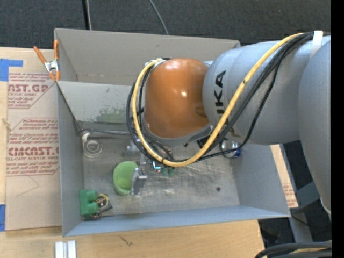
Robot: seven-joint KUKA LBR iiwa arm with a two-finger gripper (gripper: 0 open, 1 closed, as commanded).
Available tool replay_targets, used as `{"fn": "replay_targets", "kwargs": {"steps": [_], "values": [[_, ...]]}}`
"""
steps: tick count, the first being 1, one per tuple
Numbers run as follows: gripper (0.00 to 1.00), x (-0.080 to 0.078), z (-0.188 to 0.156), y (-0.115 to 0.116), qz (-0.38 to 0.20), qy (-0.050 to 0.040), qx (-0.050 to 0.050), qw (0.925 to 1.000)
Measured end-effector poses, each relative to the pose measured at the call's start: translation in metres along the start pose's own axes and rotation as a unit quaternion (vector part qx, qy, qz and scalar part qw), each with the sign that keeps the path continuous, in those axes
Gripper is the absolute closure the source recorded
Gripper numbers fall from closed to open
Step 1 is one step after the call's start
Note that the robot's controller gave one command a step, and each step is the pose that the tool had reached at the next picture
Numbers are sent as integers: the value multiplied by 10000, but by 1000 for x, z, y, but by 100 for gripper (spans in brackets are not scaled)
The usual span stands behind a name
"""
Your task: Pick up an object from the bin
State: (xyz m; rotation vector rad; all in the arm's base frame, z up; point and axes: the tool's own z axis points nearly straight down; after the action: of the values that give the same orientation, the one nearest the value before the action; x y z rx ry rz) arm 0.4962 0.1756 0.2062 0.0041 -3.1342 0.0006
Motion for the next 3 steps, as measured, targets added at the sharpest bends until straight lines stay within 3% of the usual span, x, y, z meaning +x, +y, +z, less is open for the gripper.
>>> {"fn": "replay_targets", "kwargs": {"steps": [1, 2, 3], "values": [[0, -14, 125, -29, 233, -6, 5, 9997], [100, -16, 120, -29, 236, -43, 0, 9997], [100, -26, 53, -34, 342, -66, -15, 9994]]}}
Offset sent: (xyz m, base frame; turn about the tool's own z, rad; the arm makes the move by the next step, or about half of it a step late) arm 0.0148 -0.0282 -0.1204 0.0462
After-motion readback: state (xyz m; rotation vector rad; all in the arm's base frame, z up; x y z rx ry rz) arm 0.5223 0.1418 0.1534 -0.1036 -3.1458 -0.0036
